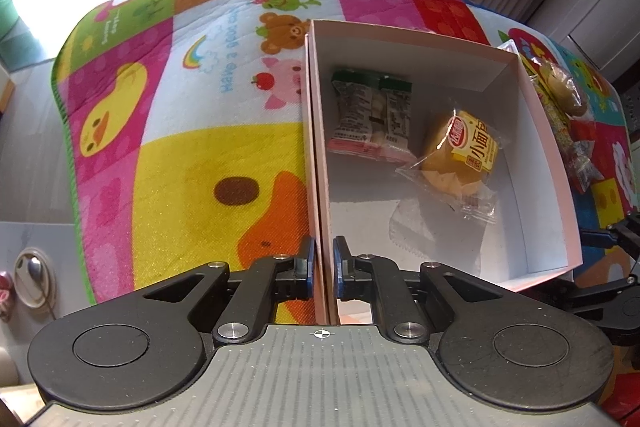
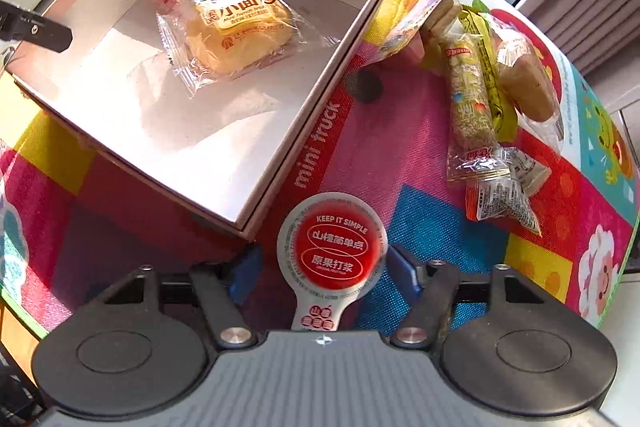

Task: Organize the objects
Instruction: 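Lift the spoon-shaped packet toward the pink box with the right tool, then drop the spoon-shaped packet into the box and open the right tool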

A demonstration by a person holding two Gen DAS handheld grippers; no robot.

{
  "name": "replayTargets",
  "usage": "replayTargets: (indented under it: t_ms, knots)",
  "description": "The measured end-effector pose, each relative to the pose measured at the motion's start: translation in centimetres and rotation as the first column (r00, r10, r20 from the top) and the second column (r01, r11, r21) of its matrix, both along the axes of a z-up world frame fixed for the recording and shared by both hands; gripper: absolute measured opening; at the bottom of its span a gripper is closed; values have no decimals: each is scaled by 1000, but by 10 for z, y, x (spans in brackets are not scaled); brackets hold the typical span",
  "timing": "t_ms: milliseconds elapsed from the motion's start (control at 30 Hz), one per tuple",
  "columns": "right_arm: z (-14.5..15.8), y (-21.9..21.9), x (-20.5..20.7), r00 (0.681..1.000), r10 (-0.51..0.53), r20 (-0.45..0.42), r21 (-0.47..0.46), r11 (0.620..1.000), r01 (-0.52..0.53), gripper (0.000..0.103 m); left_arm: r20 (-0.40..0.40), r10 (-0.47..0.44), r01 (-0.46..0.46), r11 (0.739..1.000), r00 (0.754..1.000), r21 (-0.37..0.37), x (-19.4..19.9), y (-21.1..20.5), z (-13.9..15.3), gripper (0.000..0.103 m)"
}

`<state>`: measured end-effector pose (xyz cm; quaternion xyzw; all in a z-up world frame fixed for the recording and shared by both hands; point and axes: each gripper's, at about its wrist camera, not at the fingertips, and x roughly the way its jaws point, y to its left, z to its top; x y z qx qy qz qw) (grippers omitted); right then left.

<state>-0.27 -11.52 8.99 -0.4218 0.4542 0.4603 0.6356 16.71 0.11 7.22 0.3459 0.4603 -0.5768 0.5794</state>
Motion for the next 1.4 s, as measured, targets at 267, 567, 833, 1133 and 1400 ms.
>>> replayTargets:
  t_ms: [267, 567, 833, 1133, 1400]
  knots:
    - [10, -18, -13, 991, -128, -45, -44, 991, 126, 20, 7, -24, 24, 1000, 1000, 4, -1, -1, 0, 11]
    - [7, -3, -9, 997, -49, 59, 11, 999, 49, 67, -16, -32, 32, 1000, 999, -1, 3, 0, -1, 12]
    - [4, 2, -3, 999, -39, 25, -27, 999, 40, 59, -1, -42, 42, 999, 999, -2, 1, 0, 0, 12]
    - [94, -36, -40, 930, -273, -246, 61, 953, 296, 59, 31, -67, 67, 998, 997, -1, -4, 2, 3, 11]
    - [179, -11, -37, 889, -353, -291, 309, 845, 437, 59, 27, -66, 67, 998, 997, -14, -3, 5, 3, 10]
